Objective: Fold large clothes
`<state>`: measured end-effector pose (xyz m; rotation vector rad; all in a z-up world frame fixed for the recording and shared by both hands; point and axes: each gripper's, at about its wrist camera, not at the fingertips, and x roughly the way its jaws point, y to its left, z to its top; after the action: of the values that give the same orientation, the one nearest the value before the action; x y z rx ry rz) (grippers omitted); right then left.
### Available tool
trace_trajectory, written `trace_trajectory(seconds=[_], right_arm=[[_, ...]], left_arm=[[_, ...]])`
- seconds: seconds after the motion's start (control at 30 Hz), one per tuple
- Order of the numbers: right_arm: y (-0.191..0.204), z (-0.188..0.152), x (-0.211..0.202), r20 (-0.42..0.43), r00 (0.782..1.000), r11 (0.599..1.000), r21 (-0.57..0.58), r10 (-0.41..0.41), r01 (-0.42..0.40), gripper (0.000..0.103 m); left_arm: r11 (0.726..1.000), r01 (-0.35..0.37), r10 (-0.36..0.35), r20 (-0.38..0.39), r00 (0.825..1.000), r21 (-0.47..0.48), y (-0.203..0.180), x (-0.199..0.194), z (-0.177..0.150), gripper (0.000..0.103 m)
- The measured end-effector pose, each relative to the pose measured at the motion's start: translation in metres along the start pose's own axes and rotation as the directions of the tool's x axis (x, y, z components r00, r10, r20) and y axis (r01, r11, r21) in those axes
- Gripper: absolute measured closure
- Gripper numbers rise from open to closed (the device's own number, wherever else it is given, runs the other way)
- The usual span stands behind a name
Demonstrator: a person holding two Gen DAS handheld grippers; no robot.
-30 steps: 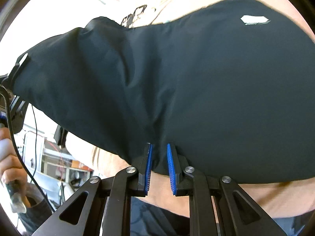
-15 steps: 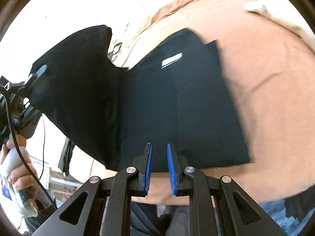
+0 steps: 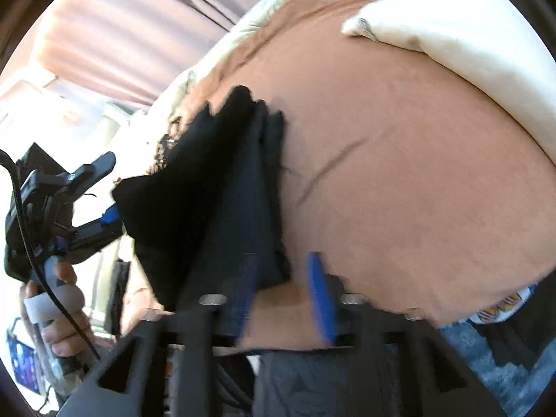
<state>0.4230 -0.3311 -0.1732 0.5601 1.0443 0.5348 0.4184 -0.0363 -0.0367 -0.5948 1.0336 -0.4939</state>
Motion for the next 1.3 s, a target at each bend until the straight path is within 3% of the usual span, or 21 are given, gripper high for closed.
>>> trace_trajectory(seconds=[0.1,0.23,0.43,0.57,0.63,0.67,0.7,0.93,1.13,1.3], right_arm=[[0.015,0.008,-0.002,0.044,0.997,0.998,-0.016,0.057,-0.056,0.03],[0.033,0.025,0.004,0.046,0.992,0.993,-0.036,0.116,-0.115,0.029],[0.061,0.043,0.021,0.027,0.982,0.982,-0.049,0.186,-0.185,0.028],[0.074,0.047,0.042,-0.012,0.987,0.986,-0.057,0.159,-0.16,0.023],[0.07,0.047,0.053,-0.027,0.992,0.992,-0.032,0.12,-0.121,0.041],[0.066,0.045,0.056,-0.022,0.995,0.994,-0.026,0.102,-0.103,0.072],[0.062,0.043,0.058,-0.026,0.995,0.995,-0.018,0.097,-0.098,0.091],[0.045,0.019,0.043,-0.015,0.991,0.99,-0.038,0.134,-0.134,0.095],[0.012,0.0,0.044,-0.026,0.995,0.995,0.012,0.095,-0.094,0.097],[-0.011,-0.008,0.063,-0.05,0.997,0.996,0.068,0.059,-0.055,0.097]], left_arm=[[0.999,-0.042,0.04,0.069,0.997,0.028,-0.002,-0.025,0.0,0.027],[0.992,-0.106,0.112,0.11,0.988,-0.061,0.034,-0.05,0.007,0.027],[0.961,-0.196,0.226,0.143,0.964,-0.195,0.098,-0.082,-0.012,0.027],[0.94,-0.232,0.27,0.126,0.955,-0.251,0.125,-0.087,-0.026,0.027],[0.93,-0.244,0.283,0.111,0.953,-0.275,0.134,-0.083,-0.031,0.027],[0.926,-0.25,0.289,0.105,0.952,-0.282,0.137,-0.079,-0.032,0.027],[0.924,-0.255,0.293,0.099,0.951,-0.285,0.139,-0.076,-0.034,0.027],[0.909,-0.298,0.328,0.057,0.943,-0.291,0.157,-0.053,-0.042,0.027],[0.897,-0.329,0.352,0.025,0.936,-0.296,0.17,-0.034,-0.053,0.027],[0.906,-0.321,0.342,0.029,0.939,-0.276,0.169,-0.03,-0.052,0.04]])
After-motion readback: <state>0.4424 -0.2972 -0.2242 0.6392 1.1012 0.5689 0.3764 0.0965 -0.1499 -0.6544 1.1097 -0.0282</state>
